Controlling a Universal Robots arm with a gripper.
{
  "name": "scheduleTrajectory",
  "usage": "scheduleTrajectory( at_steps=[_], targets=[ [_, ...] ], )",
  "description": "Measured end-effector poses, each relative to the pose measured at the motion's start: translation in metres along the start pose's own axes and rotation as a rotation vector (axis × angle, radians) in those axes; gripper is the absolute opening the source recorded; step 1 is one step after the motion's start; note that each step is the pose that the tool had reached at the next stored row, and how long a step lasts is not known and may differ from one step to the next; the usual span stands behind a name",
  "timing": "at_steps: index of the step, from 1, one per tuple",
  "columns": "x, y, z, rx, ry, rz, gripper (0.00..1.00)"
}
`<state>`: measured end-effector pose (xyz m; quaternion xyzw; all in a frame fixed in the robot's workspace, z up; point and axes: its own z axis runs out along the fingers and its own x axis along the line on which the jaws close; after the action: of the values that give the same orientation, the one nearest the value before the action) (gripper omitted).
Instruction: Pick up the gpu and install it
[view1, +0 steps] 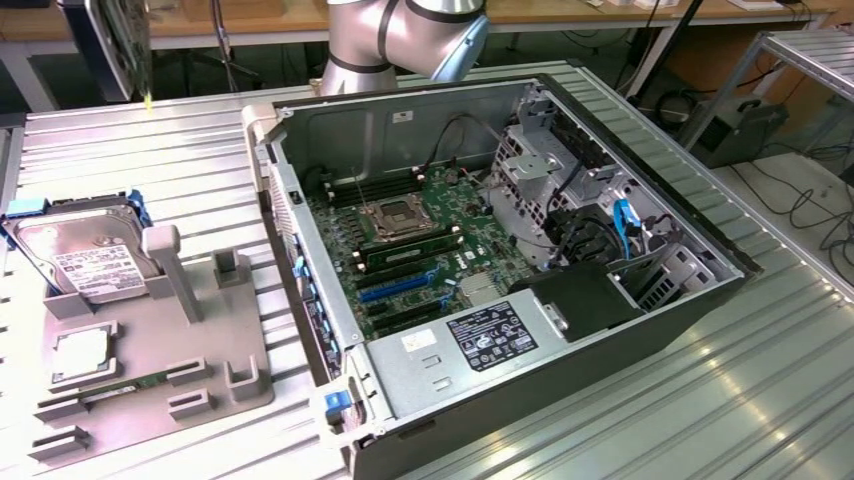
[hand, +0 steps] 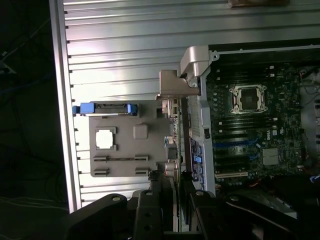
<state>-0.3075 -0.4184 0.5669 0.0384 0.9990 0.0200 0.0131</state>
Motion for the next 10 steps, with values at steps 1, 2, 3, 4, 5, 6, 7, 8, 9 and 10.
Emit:
scheduleTrajectory(
  at_steps=[1, 2, 3, 4, 5, 6, 7, 8, 9, 10],
  targets=[
    [0.0000, 0.0001, -0.0008, 0.0000, 0.0000, 0.000, 0.27],
    [0.0000, 0.0001, -0.0016, 0.0000, 0.0000, 0.000, 0.27],
    [-0.0001, 0.0001, -0.0025, 0.0000, 0.0000, 0.000, 0.27],
    [-0.0001, 0.0002, -0.0033, 0.0001, 0.0001, 0.000, 0.27],
    [-0.0001, 0.0002, -0.0041, 0.0001, 0.0001, 0.000, 0.27],
    [-0.0002, 0.0003, -0.0049, 0.0001, 0.0000, 0.000, 0.27],
    [-0.0002, 0.0003, -0.0057, 0.0000, 0.0000, 0.000, 0.27],
    [-0.0002, 0.0004, -0.0066, 0.0001, 0.0000, 0.000, 0.27],
    [-0.0002, 0.0005, -0.0077, 0.0000, 0.0000, 0.000, 0.27],
    [-0.0002, 0.0005, -0.0085, 0.0000, 0.0000, 0.000, 0.27]
  ],
)
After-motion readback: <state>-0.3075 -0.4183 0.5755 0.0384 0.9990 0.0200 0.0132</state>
